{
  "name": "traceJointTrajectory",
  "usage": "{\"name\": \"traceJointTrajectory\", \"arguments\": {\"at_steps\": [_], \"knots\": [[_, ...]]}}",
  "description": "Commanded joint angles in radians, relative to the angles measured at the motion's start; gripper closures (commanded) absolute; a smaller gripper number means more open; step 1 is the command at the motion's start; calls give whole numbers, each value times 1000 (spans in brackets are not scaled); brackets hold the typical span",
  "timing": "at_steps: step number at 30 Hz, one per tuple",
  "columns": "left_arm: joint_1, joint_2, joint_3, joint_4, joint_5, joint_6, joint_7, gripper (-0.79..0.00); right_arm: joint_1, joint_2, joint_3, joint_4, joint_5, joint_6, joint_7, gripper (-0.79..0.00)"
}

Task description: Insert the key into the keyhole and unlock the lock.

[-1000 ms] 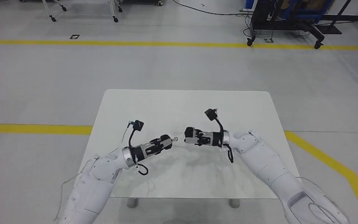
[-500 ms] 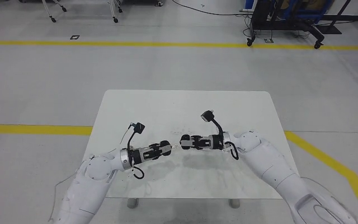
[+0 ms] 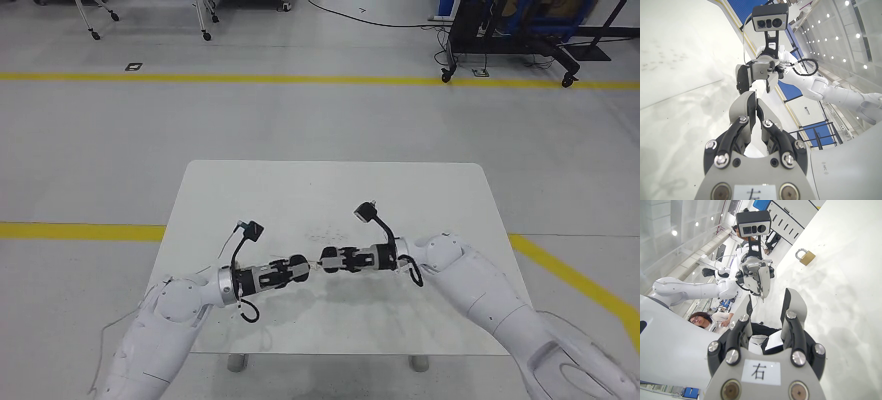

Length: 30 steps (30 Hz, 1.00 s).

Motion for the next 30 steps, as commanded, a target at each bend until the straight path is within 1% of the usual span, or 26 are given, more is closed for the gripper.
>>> {"name": "traceJointTrajectory", "arguments": {"at_steps": [1, 5, 11, 16, 17, 18, 19, 20, 22, 23, 24, 27, 30], "knots": [[-2, 1, 5, 3, 3, 1, 3, 0, 3, 1, -10, -2, 2, -3, -3, -289], [-9, 2, 14, 9, 17, 6, 12, 0, 10, 2, -29, -3, 12, -7, -7, -240], [-13, 5, 25, 12, 18, 6, 21, 0, 23, 0, -56, 4, 24, -9, -9, -219], [-16, 8, 29, 14, 13, 5, 26, 0, 34, -2, -74, 14, 19, -16, -16, -154], [-16, 8, 30, 14, 13, 5, 27, 0, 36, -2, -77, 14, 20, -16, -16, -132], [-17, 9, 31, 13, 14, 4, 28, 0, 37, -2, -79, 15, 22, -17, -17, -92], [-17, 9, 33, 13, 16, 3, 29, 0, 38, -2, -82, 16, 23, -18, -18, -12], [-17, 10, 34, 13, 17, 2, 30, 0, 39, -2, -84, 16, 24, -19, -19, 0], [-18, 11, 36, 13, 22, 1, 35, 0, 42, -2, -90, 16, 26, -20, -20, 0], [-17, 11, 37, 13, 23, 0, 39, -259, 43, -1, -92, 16, 28, -21, -21, 0], [-17, 11, 38, 12, 24, -1, 42, -785, 43, -1, -93, 15, 30, -22, -22, 0], [-17, 13, 34, 12, 25, -5, 61, -785, 45, 4, -94, 16, 38, -31, -31, 0], [-15, 18, 4, 7, 14, -19, 90, -785, 48, 15, -81, 37, 54, -50, -50, 0]]}}
